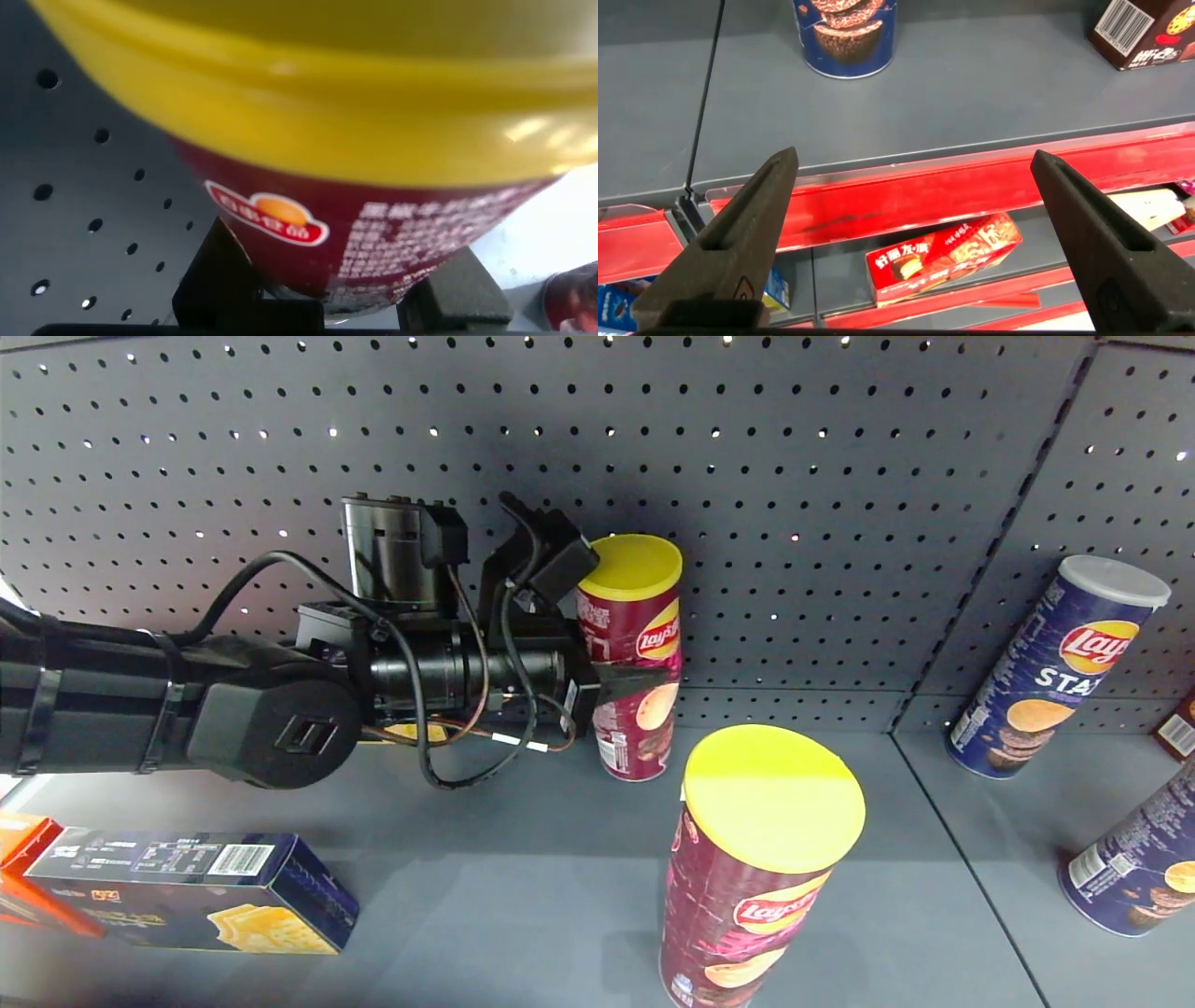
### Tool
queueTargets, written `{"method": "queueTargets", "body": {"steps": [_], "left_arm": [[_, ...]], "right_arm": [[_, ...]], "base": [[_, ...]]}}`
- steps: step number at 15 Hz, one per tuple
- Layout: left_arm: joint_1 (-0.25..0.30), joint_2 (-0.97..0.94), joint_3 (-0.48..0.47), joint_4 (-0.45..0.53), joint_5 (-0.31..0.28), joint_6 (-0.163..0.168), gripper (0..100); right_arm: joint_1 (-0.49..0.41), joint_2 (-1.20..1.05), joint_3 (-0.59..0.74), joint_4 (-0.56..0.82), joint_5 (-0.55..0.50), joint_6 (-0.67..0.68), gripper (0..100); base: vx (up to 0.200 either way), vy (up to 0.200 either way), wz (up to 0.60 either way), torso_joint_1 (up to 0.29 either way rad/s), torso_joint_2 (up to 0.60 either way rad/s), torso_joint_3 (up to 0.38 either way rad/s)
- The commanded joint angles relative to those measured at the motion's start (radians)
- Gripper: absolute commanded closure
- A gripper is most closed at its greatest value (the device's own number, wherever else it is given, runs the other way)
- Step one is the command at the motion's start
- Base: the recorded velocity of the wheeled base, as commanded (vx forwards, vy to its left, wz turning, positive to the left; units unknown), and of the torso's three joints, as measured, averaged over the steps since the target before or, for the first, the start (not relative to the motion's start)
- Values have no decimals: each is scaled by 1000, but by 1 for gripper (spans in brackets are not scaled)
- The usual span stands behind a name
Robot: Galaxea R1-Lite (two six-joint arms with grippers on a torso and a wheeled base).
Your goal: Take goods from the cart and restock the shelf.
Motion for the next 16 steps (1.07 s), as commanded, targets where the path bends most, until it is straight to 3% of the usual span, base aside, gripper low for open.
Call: {"method": "queueTargets", "body": {"steps": [1, 16], "left_arm": [[1, 10, -1, 1, 0, 11, 100], [-19, 32, 22, 58, 6, 11, 100]], "right_arm": [[0, 3, 0, 1, 0, 1, 0], [0, 2, 0, -1, 0, 0, 0]], "base": [[0, 0, 0, 0, 0, 0], [0, 0, 0, 0, 0, 0]]}}
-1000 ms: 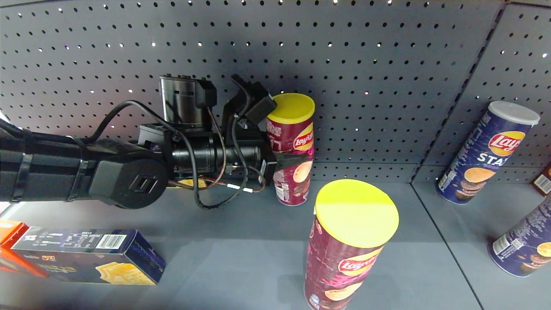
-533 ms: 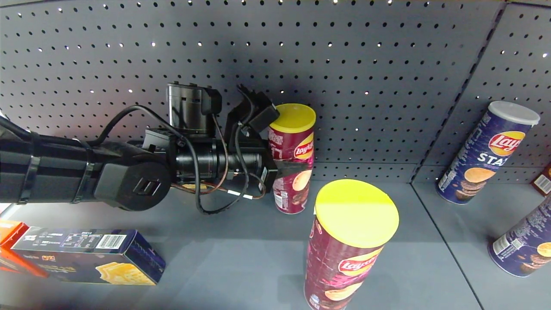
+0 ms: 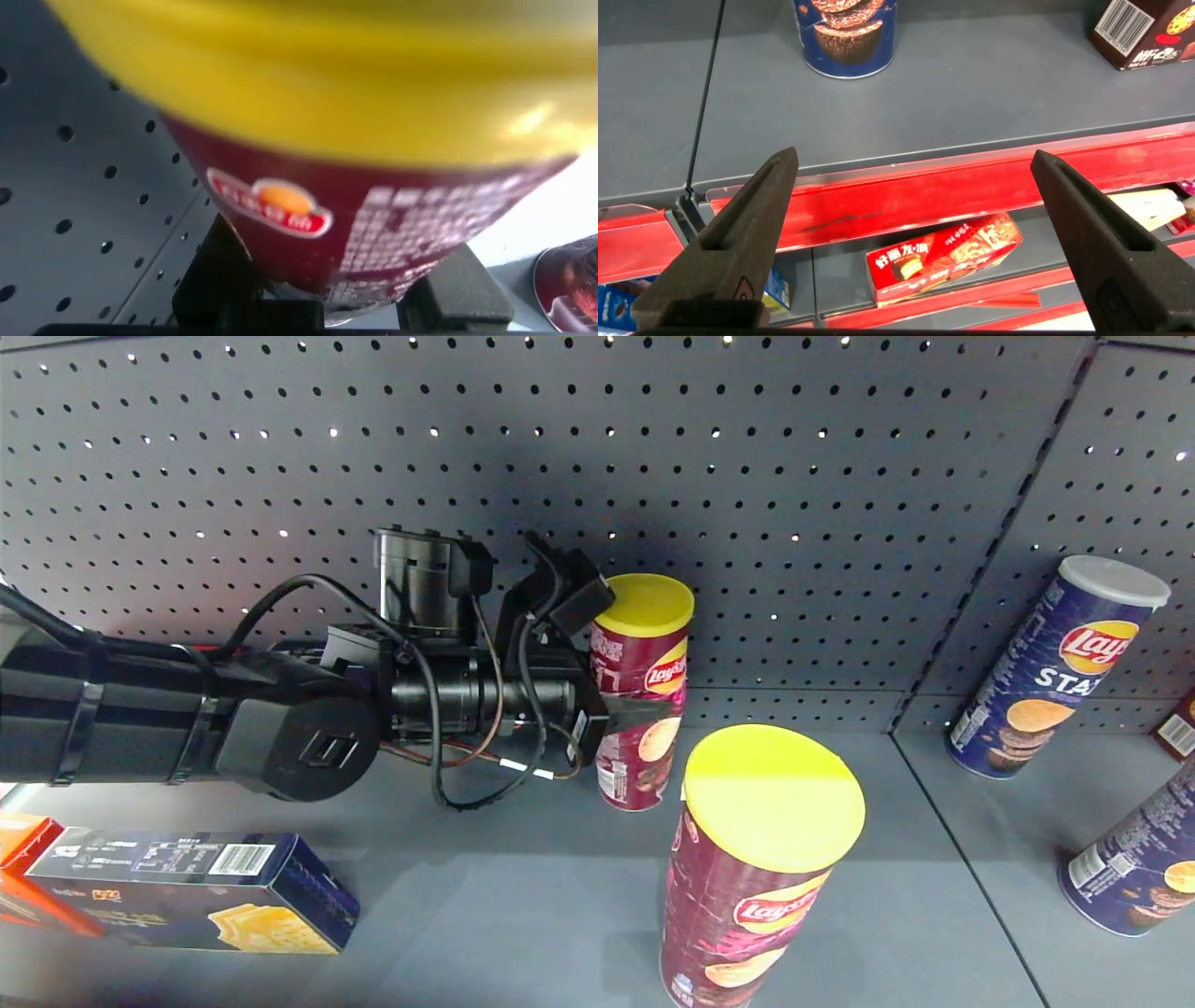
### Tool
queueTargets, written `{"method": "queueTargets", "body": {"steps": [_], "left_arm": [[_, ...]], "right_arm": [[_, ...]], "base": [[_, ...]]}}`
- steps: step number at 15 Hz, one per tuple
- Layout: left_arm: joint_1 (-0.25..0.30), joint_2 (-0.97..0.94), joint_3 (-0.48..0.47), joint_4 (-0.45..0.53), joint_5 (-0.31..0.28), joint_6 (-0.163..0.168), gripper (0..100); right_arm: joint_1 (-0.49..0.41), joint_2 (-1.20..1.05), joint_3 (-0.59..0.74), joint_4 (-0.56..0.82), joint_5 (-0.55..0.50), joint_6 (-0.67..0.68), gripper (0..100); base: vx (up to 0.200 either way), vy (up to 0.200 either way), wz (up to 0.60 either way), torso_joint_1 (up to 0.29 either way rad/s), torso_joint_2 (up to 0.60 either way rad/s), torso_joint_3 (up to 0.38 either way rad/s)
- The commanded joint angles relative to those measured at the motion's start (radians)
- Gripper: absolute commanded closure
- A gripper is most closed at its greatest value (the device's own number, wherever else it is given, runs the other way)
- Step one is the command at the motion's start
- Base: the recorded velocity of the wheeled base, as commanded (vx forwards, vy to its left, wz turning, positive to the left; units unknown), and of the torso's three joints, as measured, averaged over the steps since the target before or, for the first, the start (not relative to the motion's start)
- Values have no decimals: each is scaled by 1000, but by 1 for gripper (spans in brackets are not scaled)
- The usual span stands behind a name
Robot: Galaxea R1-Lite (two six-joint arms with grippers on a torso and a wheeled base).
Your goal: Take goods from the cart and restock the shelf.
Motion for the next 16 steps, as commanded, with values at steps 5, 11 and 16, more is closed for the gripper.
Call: {"method": "queueTargets", "body": {"steps": [5, 11, 16], "left_arm": [[-9, 2, 42, -6, 6, 0, 0], [42, -143, 148, -9, 8, 1, 0], [57, -212, 241, -9, 90, 1, 0]], "right_arm": [[0, 3, 0, -1, 0, -1, 0], [0, 1, 0, -1, 0, 1, 0], [0, 1, 0, -1, 0, -1, 0]], "base": [[0, 0, 0, 0, 0, 0], [0, 0, 0, 0, 0, 0], [0, 0, 0, 0, 0, 0]]}}
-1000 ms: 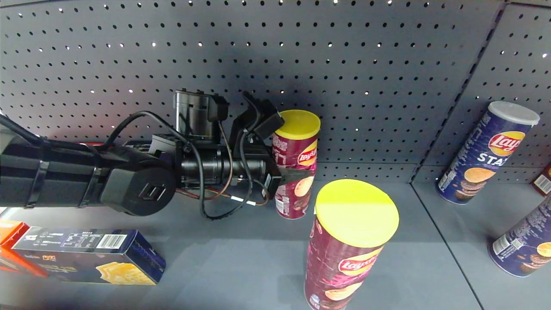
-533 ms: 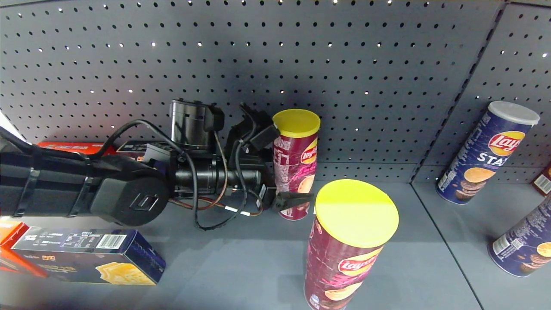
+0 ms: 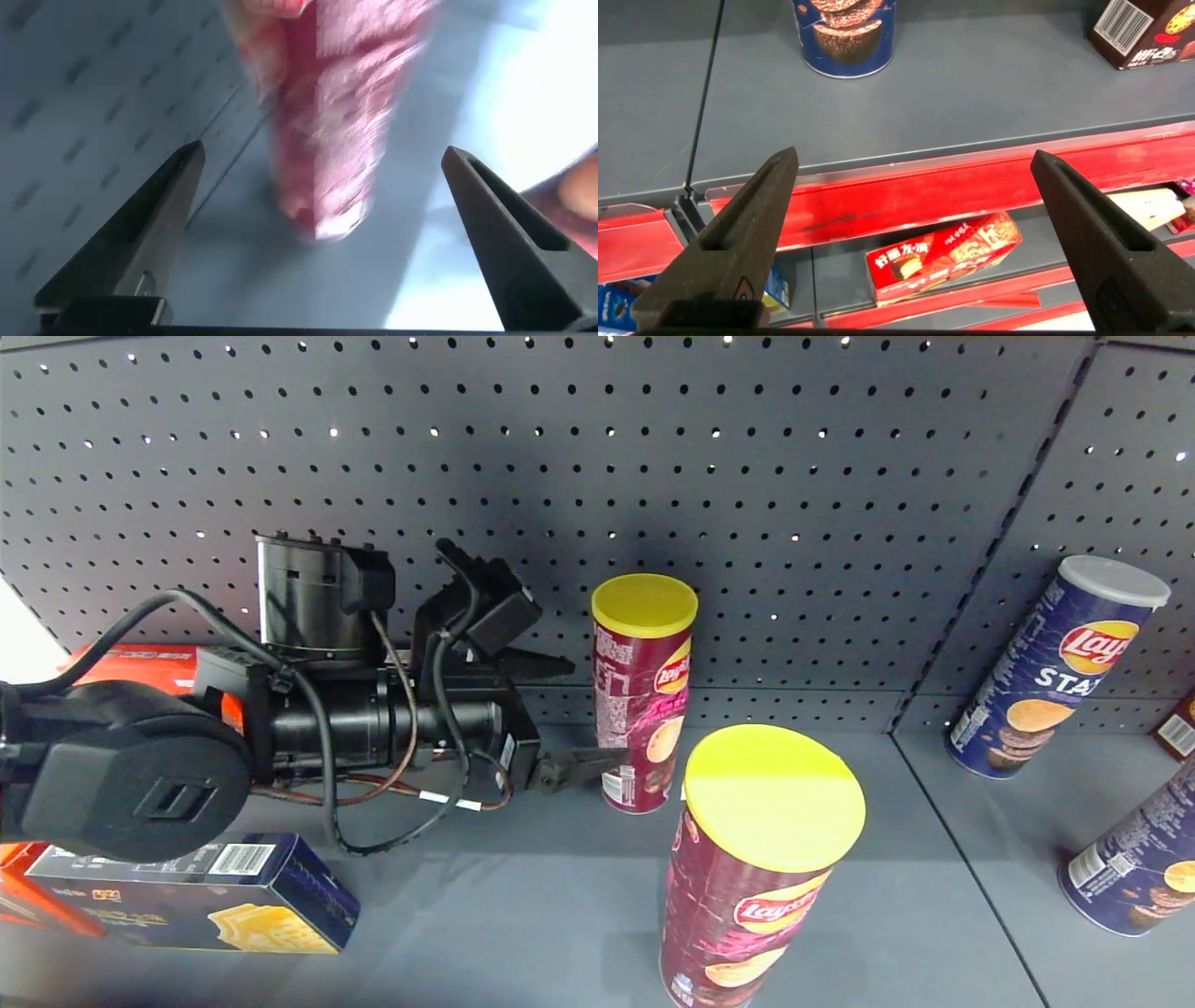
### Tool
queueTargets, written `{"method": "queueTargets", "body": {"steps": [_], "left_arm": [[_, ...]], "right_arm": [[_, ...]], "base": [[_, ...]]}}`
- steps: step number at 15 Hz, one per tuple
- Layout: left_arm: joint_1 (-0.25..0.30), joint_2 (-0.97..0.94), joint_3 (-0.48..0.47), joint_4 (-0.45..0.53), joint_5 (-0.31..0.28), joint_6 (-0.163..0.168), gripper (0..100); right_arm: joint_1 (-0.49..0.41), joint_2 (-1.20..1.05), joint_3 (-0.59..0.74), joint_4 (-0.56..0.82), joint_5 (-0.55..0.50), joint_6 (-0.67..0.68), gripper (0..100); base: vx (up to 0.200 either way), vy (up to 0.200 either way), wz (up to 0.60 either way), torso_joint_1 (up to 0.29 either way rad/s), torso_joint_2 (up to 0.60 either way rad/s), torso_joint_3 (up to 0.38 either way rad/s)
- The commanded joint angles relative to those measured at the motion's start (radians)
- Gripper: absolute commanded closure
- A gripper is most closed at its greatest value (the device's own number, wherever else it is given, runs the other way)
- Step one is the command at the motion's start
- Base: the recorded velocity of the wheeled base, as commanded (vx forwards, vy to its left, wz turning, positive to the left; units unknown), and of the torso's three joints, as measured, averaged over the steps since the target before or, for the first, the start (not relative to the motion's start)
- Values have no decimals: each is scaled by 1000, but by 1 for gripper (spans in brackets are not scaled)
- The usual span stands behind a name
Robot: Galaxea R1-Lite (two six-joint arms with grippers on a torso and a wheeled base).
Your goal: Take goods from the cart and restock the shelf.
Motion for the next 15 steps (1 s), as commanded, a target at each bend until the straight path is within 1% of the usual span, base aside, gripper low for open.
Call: {"method": "queueTargets", "body": {"steps": [1, 2, 3, 4, 6, 7, 12, 15], "left_arm": [[0, -34, 40, -1, 29, 1, 0], [-3, -37, 52, -2, 42, 3, 0], [-6, -39, 58, -1, 66, 6, 0], [-18, -37, 55, -2, 105, 7, 0], [-35, -37, 49, -2, 148, 3, 0], [-36, -31, 46, -2, 183, 3, 0], [-29, -13, 10, 1, 307, -2, 0], [-29, -10, -2, 1, 312, -2, 0]], "right_arm": [[0, 1, 0, 1, 0, 0, 0], [0, 1, 0, -1, 0, -1, 0], [0, 1, 0, -1, 0, -1, 0], [0, 1, 0, -1, 0, 0, 0], [0, 3, 0, -1, 0, -1, 0], [0, 3, 0, -1, 0, -1, 0], [0, 1, 0, -1, 0, -1, 0], [0, 1, 0, -1, 0, 0, 0]], "base": [[0, 0, 0, 0, 0, 0], [0, 0, 0, 0, 0, 0], [0, 0, 0, 0, 0, 0], [0, 0, 0, 0, 0, 0], [0, 0, 0, 0, 0, 0], [0, 0, 0, 0, 0, 0], [0, 0, 0, 0, 0, 0], [0, 0, 0, 0, 0, 0]]}}
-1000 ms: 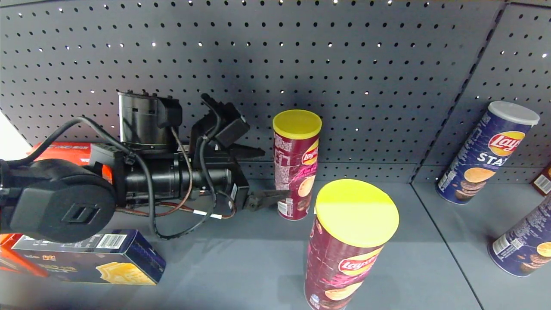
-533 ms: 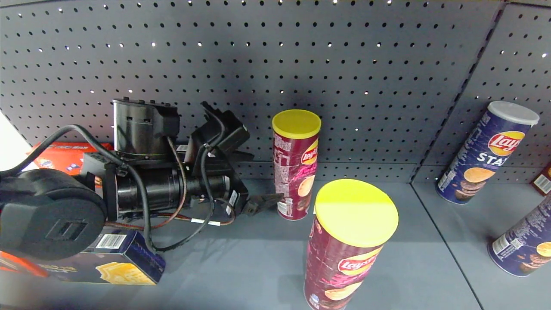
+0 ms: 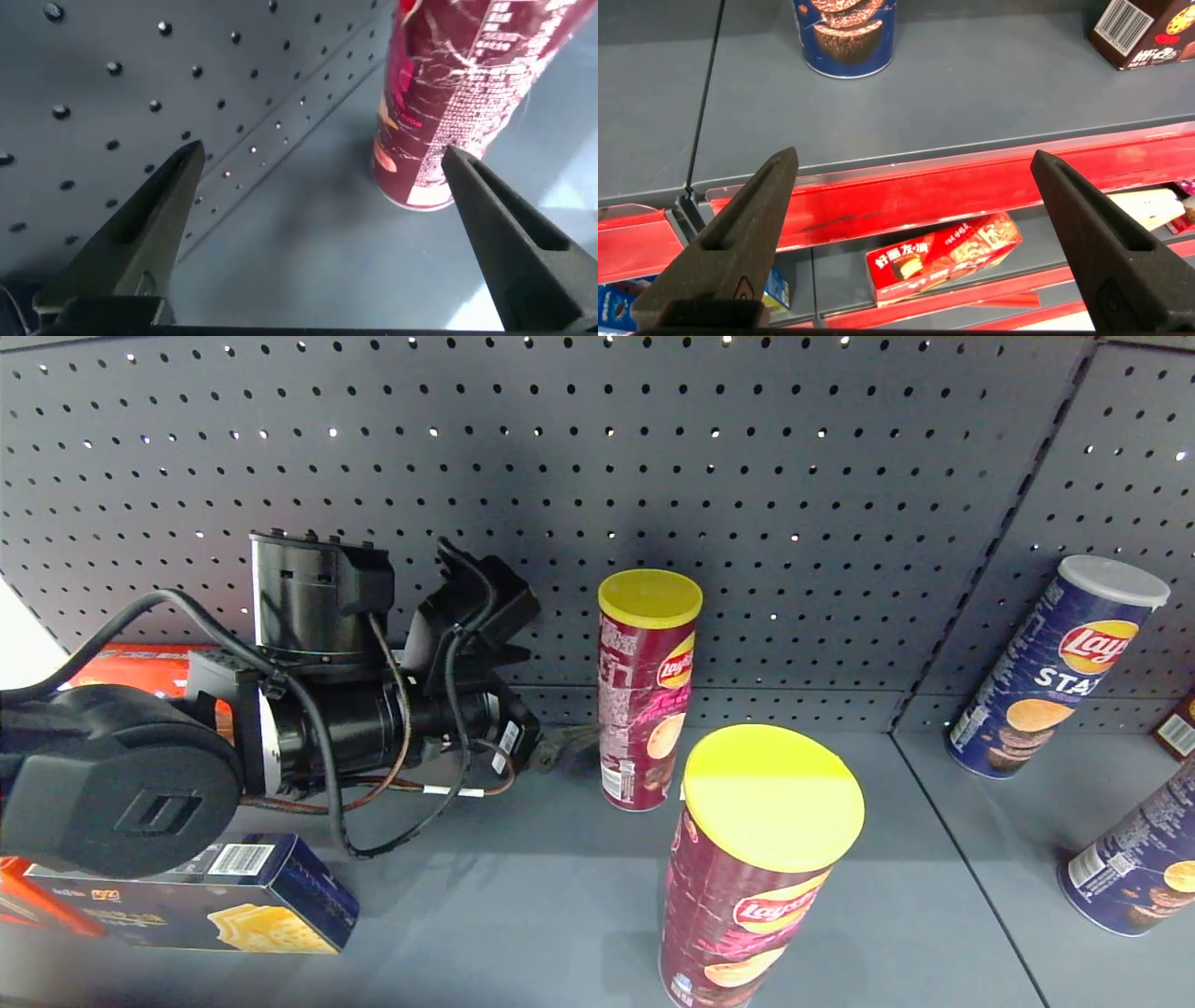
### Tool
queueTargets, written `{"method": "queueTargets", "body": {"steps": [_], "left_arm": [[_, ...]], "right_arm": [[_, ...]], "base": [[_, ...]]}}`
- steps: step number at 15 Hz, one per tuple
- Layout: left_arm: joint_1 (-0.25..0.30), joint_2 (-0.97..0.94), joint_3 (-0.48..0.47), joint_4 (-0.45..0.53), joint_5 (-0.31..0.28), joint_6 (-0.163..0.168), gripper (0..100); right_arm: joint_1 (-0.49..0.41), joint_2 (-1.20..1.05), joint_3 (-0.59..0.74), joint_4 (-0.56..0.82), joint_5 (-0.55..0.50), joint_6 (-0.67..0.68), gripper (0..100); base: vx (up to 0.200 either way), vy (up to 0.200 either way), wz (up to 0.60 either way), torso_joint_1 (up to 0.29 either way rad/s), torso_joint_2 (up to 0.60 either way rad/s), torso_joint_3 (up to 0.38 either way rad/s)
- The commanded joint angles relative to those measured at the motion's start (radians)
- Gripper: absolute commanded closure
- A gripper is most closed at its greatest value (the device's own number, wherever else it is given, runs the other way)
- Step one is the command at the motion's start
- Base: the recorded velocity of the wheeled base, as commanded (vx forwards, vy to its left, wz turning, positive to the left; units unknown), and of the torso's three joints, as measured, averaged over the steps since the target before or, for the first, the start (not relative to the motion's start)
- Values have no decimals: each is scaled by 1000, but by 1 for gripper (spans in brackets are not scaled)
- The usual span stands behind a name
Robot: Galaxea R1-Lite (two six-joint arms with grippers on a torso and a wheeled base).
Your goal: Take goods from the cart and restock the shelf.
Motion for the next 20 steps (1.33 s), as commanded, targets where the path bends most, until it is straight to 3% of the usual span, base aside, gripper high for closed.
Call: {"method": "queueTargets", "body": {"steps": [1, 9, 13, 20], "left_arm": [[-1, 12, -8, 1, 11, -2, 0], [5, 41, -76, 4, 74, -3, 0], [17, 12, -36, 8, 120, -2, 0], [27, -11, -4, 13, 132, 1, 0]], "right_arm": [[0, 1, 0, -1, 0, -1, 0], [0, 1, 0, 1, 0, 1, 0], [0, 3, 0, -1, 0, -1, 0], [0, 3, 0, -1, 0, -1, 0]], "base": [[0, 0, 0, 0, 0, 0], [0, 0, 0, 0, 0, 0], [0, 0, 0, 0, 0, 0], [0, 0, 0, 0, 0, 0]]}}
